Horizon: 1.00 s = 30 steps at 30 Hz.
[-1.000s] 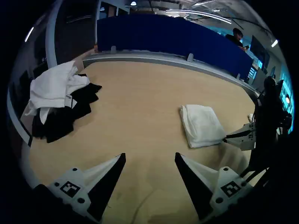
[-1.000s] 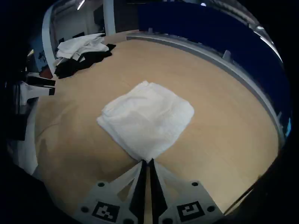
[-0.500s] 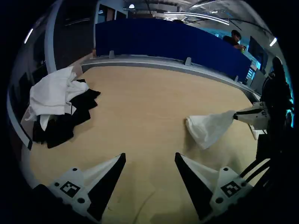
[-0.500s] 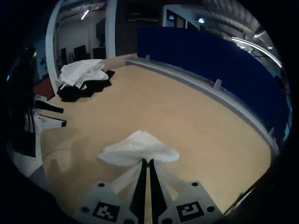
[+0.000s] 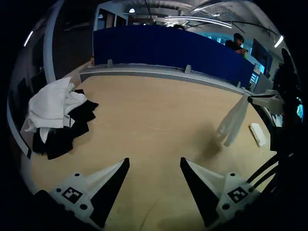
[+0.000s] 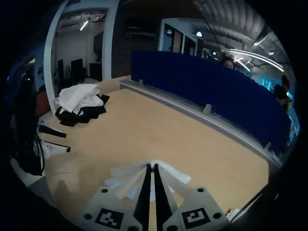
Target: Fold towel
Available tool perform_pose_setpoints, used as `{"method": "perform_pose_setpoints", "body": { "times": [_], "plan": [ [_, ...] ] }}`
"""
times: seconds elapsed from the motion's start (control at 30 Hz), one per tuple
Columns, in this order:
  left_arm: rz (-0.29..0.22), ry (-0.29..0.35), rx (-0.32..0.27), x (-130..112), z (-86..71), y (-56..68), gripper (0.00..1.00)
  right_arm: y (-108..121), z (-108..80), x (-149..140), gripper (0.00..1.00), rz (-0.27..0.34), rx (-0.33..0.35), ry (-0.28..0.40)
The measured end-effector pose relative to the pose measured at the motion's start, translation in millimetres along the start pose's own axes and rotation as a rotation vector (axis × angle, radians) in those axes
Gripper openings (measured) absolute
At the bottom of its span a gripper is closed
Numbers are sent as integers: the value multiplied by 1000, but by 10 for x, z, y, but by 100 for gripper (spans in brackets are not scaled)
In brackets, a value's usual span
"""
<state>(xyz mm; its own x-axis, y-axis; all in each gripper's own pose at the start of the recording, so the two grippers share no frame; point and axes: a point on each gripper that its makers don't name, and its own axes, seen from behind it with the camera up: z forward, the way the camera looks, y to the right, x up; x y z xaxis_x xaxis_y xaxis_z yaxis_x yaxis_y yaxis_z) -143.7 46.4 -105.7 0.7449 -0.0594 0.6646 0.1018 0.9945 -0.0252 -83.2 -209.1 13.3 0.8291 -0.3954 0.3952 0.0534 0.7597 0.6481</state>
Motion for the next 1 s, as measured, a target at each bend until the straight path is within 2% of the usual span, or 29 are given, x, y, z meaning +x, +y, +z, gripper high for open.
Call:
{"method": "perform_pose_setpoints", "body": {
  "times": [0.5,1.0],
  "plan": [
    [26,7,-34,98,41,202,97,696,-364,6,5,66,-98,23],
    [32,-7,-45,96,112,345,98,1623,-838,-287,5,98,-213,-2]
  ]
}}
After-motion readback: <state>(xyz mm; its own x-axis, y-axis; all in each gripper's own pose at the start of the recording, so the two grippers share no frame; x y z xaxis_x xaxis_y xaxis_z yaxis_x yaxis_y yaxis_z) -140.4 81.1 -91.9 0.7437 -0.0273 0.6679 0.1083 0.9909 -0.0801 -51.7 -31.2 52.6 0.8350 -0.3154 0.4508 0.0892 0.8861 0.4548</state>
